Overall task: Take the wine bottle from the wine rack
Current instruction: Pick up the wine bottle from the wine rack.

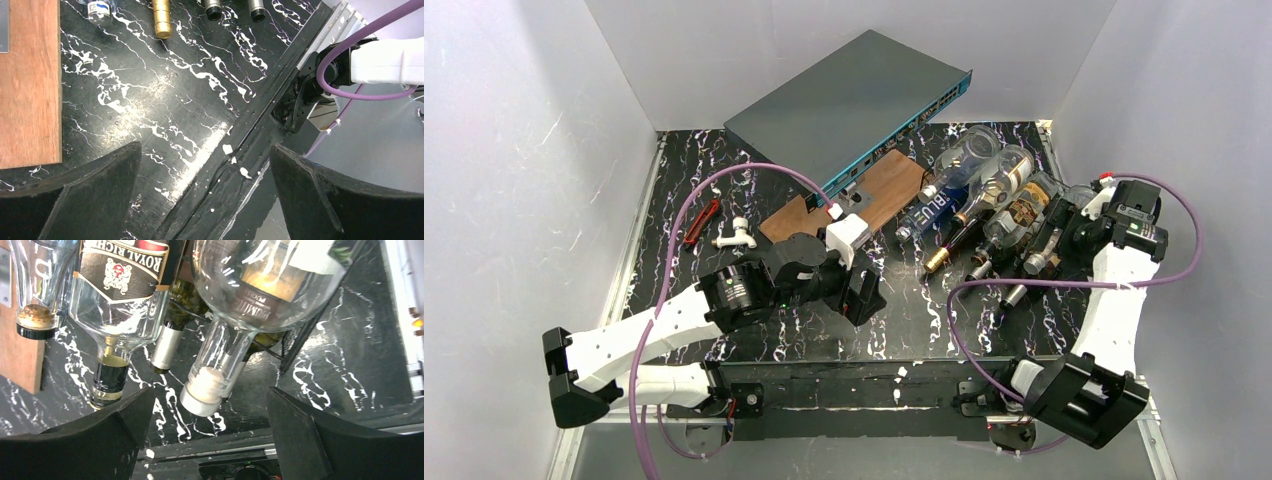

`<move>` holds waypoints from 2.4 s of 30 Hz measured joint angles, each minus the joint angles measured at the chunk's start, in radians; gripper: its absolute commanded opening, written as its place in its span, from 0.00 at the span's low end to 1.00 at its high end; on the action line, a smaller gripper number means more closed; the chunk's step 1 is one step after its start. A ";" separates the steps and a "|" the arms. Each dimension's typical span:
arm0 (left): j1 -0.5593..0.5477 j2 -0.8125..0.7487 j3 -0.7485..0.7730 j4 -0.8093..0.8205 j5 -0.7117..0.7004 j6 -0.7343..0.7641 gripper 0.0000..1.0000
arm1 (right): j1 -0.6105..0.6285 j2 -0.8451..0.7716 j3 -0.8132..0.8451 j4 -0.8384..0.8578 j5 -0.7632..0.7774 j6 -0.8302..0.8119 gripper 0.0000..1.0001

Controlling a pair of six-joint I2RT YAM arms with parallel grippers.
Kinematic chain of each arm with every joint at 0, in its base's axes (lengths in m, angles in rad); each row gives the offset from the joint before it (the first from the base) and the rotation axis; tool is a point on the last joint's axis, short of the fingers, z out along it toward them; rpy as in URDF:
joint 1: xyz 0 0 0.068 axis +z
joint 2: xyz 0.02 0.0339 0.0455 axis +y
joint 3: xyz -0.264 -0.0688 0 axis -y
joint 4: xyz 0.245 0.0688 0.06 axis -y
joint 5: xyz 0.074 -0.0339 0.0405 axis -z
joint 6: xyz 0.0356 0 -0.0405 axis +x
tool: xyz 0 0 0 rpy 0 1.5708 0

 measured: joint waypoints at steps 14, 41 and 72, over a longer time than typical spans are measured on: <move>0.000 0.006 -0.005 0.010 -0.007 0.014 0.99 | 0.000 -0.003 0.036 0.013 0.027 -0.019 0.96; 0.000 0.059 0.165 -0.126 -0.056 -0.074 0.99 | 0.000 -0.139 -0.191 0.168 0.167 0.342 0.81; 0.000 0.116 0.199 -0.174 -0.081 -0.035 0.99 | 0.000 -0.031 -0.274 0.383 0.113 0.603 0.59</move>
